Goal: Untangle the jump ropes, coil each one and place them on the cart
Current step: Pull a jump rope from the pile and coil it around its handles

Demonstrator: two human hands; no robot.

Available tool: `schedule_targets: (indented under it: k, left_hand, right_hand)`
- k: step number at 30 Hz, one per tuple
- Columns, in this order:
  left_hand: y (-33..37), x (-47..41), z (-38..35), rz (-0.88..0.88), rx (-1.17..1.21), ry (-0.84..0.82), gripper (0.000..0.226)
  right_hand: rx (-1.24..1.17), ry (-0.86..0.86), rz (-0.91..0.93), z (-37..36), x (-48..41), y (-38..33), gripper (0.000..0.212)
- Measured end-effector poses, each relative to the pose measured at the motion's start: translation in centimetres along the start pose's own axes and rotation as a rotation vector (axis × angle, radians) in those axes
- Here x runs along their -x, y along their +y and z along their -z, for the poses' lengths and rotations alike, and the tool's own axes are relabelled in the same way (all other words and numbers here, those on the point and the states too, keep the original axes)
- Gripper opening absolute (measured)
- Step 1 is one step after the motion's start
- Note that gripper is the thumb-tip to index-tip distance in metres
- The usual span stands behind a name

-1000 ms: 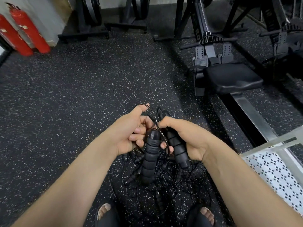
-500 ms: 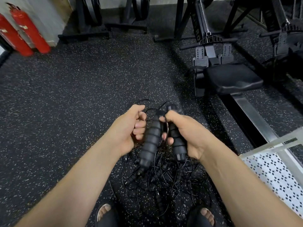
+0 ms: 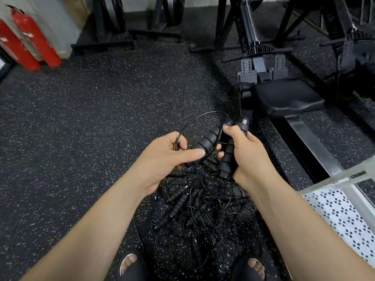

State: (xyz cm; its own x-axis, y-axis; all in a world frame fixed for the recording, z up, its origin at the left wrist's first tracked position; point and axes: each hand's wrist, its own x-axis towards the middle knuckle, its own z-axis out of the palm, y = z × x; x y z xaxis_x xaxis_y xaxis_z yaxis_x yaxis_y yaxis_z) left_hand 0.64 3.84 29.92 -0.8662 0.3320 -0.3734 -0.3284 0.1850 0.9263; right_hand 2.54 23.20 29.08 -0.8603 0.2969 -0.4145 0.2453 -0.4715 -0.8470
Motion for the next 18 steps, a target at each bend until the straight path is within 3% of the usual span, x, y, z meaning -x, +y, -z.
schedule_targets:
  k: [8,11,13,16,18]
  left_hand:
    - [-1.0,-0.5,0.3,0.089,-0.121,0.101,0.036]
    - [-0.3,-0.1,0.1,0.118,0.131,0.018,0.039]
    - [0.4,0.2,0.1,0.063,0.329,0.018,0.052]
    - [1.0,0.0,0.4,-0.088,0.531,0.145,0.062]
    - [0.4,-0.6,0.8,-0.156,0.420,0.338,0.067]
  right_hand:
    - [0.232,0.120,0.236,0.6,-0.3,0.6,0.008]
    - [0.363,0.125,0.304,1.0,-0.4,0.1,0.018]
    - [0.435,0.078,0.272,1.1,-0.2,-0.1,0.018]
    - [0.508,0.013,0.188,0.9,0.2,0.1,0.025]
    - [0.513,-0.020,0.136,0.8,0.3,0.3,0.032]
